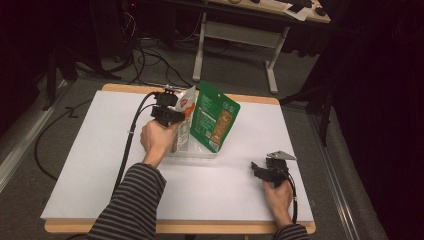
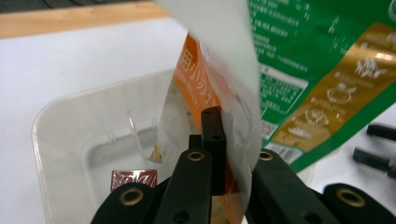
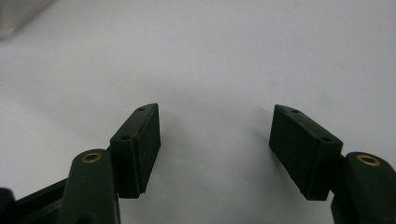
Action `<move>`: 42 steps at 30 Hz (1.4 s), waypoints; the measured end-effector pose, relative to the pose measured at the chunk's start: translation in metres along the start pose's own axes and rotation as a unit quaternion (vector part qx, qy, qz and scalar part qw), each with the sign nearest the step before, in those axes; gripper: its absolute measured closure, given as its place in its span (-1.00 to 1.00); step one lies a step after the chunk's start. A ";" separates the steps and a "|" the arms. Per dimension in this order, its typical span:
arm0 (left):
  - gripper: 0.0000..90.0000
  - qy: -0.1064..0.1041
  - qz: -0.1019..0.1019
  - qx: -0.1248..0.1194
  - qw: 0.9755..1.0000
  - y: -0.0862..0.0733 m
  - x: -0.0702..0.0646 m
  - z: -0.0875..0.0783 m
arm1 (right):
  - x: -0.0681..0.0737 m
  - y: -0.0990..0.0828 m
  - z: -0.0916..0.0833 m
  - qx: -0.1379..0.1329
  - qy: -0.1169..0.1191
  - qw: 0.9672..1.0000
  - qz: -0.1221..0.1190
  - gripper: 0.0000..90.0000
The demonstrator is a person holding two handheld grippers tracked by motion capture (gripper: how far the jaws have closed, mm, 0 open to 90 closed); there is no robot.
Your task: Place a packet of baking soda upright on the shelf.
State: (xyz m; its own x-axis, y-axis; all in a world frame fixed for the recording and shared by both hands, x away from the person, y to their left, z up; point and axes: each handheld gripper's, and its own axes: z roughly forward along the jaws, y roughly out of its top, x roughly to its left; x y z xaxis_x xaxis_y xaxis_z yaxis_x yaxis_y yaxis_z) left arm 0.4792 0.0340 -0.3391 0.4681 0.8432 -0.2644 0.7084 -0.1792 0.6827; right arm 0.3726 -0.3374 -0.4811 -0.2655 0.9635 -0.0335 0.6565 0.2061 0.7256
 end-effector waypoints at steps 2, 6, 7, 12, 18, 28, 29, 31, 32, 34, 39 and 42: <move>1.00 -0.003 -0.006 -0.030 1.000 -0.006 -0.001 0.000 | 0.000 0.000 0.000 0.000 0.000 1.000 0.001 -0.24; 1.00 0.007 -0.006 -0.086 0.996 -0.022 -0.007 0.006 | 0.000 0.000 0.000 0.000 -0.001 1.000 0.001 -0.24; 1.00 0.007 -0.004 -0.096 0.995 -0.027 -0.009 0.008 | 0.000 0.000 0.000 0.000 -0.001 1.000 0.001 -0.24; 1.00 0.026 0.006 -0.105 0.994 -0.041 -0.009 0.016 | 0.001 0.000 0.000 0.000 0.000 1.000 0.000 -0.23; 0.32 0.002 -0.016 -0.084 0.996 -0.048 0.001 0.007 | 0.000 0.000 0.000 0.000 0.000 1.000 0.000 -0.23; -0.24 -0.011 0.071 -0.140 0.988 -0.136 0.027 -0.060 | 0.000 0.000 0.000 0.000 0.000 1.000 0.000 -0.23; -0.24 0.000 0.082 -0.134 0.988 -0.150 0.033 -0.058 | 0.001 0.000 0.000 0.000 0.000 1.000 0.000 -0.23; -0.24 0.040 0.104 -0.108 0.988 -0.172 0.049 -0.047 | 0.001 0.000 0.000 -0.001 -0.001 1.000 0.000 -0.23; -0.25 0.071 0.110 -0.086 0.988 -0.182 0.059 -0.039 | 0.001 0.000 0.000 -0.001 -0.001 1.000 0.000 -0.23; -0.25 0.122 0.103 -0.045 0.986 -0.197 0.081 -0.026 | 0.000 0.000 0.000 0.001 0.000 1.000 0.000 -0.24; -0.37 0.103 0.057 -0.031 0.993 -0.198 0.104 -0.022 | 0.001 0.000 0.000 0.000 -0.001 1.000 0.000 -0.24; -0.39 0.112 0.067 -0.030 0.991 -0.199 0.101 -0.021 | 0.001 0.000 0.000 0.001 -0.001 1.000 0.001 -0.25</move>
State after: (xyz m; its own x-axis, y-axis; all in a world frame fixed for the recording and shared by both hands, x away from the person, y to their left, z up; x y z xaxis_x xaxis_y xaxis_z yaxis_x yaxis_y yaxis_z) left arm 0.3749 0.1653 -0.4873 0.4214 0.9067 -0.0153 0.6126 -0.2722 0.7420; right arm 0.3724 -0.3369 -0.4813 -0.2630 0.9642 -0.0334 0.6578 0.2046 0.7249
